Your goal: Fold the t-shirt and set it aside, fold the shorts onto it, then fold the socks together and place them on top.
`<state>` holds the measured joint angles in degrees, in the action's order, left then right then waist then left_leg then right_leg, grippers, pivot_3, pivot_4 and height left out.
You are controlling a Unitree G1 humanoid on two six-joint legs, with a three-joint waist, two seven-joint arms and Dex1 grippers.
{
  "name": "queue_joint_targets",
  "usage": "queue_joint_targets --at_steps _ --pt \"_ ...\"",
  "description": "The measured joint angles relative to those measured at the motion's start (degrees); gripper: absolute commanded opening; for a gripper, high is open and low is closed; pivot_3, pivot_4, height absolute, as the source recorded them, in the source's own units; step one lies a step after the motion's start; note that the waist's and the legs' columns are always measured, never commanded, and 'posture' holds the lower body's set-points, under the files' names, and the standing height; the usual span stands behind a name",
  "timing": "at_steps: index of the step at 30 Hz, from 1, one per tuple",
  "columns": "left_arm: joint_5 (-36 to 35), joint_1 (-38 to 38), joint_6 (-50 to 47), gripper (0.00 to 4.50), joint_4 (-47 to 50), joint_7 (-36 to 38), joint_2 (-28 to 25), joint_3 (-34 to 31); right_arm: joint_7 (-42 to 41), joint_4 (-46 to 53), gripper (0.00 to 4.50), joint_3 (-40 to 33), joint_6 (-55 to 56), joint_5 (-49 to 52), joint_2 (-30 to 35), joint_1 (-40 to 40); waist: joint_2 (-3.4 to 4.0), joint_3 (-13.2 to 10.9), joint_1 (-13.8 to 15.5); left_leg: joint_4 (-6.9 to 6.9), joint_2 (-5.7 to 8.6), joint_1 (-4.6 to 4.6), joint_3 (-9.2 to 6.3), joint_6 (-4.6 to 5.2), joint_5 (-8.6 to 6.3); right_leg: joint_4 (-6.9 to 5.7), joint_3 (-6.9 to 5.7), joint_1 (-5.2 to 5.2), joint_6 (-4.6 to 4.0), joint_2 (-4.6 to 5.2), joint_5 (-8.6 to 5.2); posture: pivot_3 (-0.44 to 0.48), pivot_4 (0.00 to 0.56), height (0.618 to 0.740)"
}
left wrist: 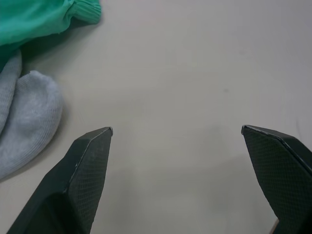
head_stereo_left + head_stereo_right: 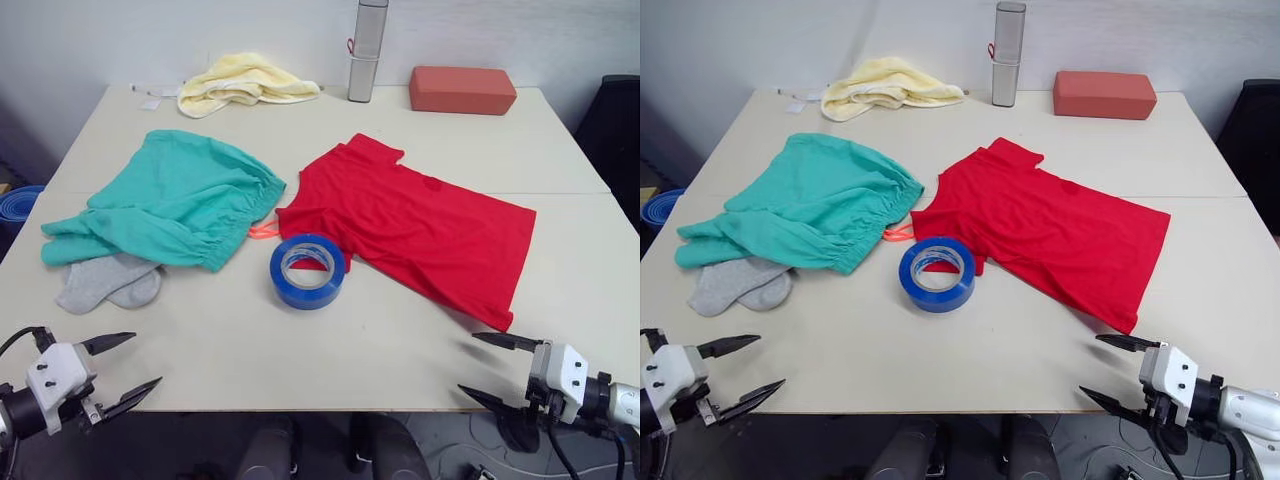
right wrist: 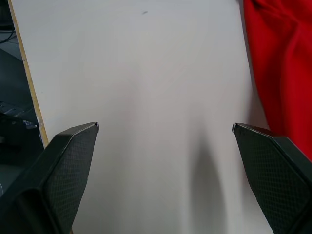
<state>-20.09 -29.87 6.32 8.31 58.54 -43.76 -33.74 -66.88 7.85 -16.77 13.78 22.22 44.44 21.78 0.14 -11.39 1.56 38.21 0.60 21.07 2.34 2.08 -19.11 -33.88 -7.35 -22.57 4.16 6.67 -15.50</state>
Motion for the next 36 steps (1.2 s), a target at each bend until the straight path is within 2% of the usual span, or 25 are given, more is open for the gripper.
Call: queue_joint_targets --at_steps 5,10,16,20,23,25,28,34,36 --pt "-0.4 -0.2 0.0 4.45 0.1 0.3 0.1 -0.1 -0.8 1.7 4.5 0.0 -0.3 1.5 0.0 0.0 0.0 0.0 0.0 0.01 0.0 0.0 0.0 0.01 0.0 0.0 0.0 0.01 0.0 0.0 0.0 0.0 0.15 0.74" --pt "-4.4 -0.1 -3.8 4.45 0.7 1.6 -0.2 -0.2 -1.6 2.9 4.5 0.0 -0.6 3.1 0.0 -0.1 0.0 0.0 0.0 0.01 0.0 0.0 0.0 0.05 0.03 0.0 0.0 0.01 0.01 0.0 0.0 0.0 0.15 0.74" --pt "-9.7 1.1 -11.6 4.45 2.3 4.3 -2.7 -0.8 -0.7 8.1 4.5 0.1 -4.3 12.7 -4.9 -0.6 0.04 0.0 0.0 0.01 -0.02 -0.02 -0.01 0.13 0.09 -0.05 0.0 0.01 0.0 -0.02 0.0 0.0 0.15 0.74" --pt "-8.4 3.1 -11.3 4.45 1.2 5.0 -4.1 -1.0 4.5 13.5 4.5 -0.2 -9.2 18.4 -7.3 -1.9 0.04 0.0 0.0 0.01 -0.02 -0.02 -0.01 -0.04 0.0 -0.05 0.01 0.0 0.0 -0.02 0.0 0.0 0.15 0.74" --pt "-5.3 3.6 -11.9 4.45 -3.3 4.1 -6.3 -1.3 9.1 17.8 4.5 -4.5 -10.8 21.1 -8.2 -2.1 0.05 0.0 -0.1 -0.02 -0.02 0.0 0.0 -0.04 0.0 -0.05 0.01 -0.04 0.0 -0.06 0.0 0.0 0.15 0.74" --pt "-5.3 3.5 -13.4 4.45 -4.2 4.7 -6.5 -1.4 10.2 18.5 4.5 -7.5 -10.7 21.3 -8.5 -1.5 0.02 0.0 -0.1 -0.02 -0.02 0.02 0.01 -0.03 0.0 -0.02 0.01 -0.04 0.0 -0.06 0.0 0.0 0.15 0.74" --pt "-5.5 4.4 -14.9 4.45 -2.1 7.4 -8.2 0.7 8.9 18.6 4.5 -8.3 -9.7 20.5 -9.2 -0.1 -0.08 0.1 0.2 0.0 -0.02 0.02 0.02 -0.08 -0.03 0.0 0.01 0.0 0.0 -0.06 0.0 0.0 0.15 0.74" --pt "-6.6 18.0 -18.9 4.45 5.7 6.3 -8.9 10.2 6.9 18.6 4.5 -7.9 -8.6 19.2 -10.4 0.5 0.03 0.0 0.8 0.04 -0.02 -0.06 0.02 -0.12 0.08 -0.12 0.07 0.03 -0.02 -0.05 0.08 0.0 0.15 0.74" --pt "-6.1 26.0 -21.1 4.45 6.8 4.3 -8.6 15.2 6.0 18.6 4.5 -8.1 -8.0 18.6 -10.7 1.4 0.05 0.0 0.9 0.01 -0.02 -0.06 0.03 -0.27 0.39 -0.17 0.07 0.0 -0.02 -0.08 0.08 0.0 0.15 0.74"
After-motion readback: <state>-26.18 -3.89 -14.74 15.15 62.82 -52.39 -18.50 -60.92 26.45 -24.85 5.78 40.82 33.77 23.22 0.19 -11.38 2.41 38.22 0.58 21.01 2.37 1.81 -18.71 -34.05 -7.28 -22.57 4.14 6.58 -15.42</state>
